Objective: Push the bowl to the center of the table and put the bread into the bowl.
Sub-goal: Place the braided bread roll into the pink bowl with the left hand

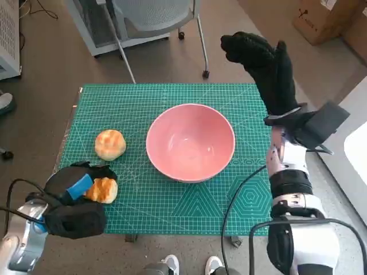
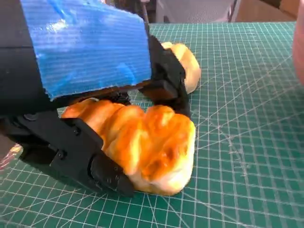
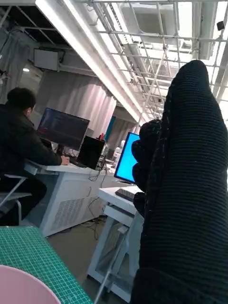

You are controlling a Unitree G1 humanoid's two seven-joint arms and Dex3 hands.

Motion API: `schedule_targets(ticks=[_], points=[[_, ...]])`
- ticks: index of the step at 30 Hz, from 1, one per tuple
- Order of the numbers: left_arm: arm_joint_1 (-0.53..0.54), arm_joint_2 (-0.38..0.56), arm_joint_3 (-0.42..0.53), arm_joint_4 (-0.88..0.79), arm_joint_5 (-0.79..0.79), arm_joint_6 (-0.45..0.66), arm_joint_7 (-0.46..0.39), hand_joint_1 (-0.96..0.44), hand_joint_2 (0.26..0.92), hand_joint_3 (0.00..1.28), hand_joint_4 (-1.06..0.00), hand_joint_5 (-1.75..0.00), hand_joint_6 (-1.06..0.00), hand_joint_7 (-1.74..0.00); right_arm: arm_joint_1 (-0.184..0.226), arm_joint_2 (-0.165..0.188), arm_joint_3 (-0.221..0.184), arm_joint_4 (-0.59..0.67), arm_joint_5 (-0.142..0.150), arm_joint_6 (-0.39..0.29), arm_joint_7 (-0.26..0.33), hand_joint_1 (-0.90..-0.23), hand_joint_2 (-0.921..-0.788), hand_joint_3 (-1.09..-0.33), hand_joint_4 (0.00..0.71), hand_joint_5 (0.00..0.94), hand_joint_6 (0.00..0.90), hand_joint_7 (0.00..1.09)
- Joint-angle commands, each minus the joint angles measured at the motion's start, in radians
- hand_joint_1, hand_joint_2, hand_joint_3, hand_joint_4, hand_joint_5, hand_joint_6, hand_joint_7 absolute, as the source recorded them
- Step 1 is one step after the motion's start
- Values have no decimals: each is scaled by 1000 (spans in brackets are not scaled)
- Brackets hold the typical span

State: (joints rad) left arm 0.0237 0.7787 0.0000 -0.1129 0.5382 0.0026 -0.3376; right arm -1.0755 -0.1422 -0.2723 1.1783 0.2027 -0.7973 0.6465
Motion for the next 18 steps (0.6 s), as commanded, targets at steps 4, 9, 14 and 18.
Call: schedule_targets(ticks=[4,9,14,18], points=[[-34,-1,102,-209,-49,31,-25,3,918,41,-705,-1213,-693,-1031,28,-4,-1,13,6,14,8,-653,-921,-637,215,0,363,4],[-103,-9,118,-276,-60,34,-27,3,916,24,-719,-1189,-724,-1008,26,-7,0,16,3,17,6,-653,-921,-636,215,0,363,3],[-222,-19,91,-297,-55,34,-32,3,918,16,-722,-1165,-724,-1027,26,-9,1,17,1,17,5,-653,-921,-637,215,0,362,3],[-329,-41,47,-270,-45,13,-19,2,920,15,-719,-1123,-719,-1076,26,-12,1,20,0,18,5,-654,-921,-636,215,0,362,3]])
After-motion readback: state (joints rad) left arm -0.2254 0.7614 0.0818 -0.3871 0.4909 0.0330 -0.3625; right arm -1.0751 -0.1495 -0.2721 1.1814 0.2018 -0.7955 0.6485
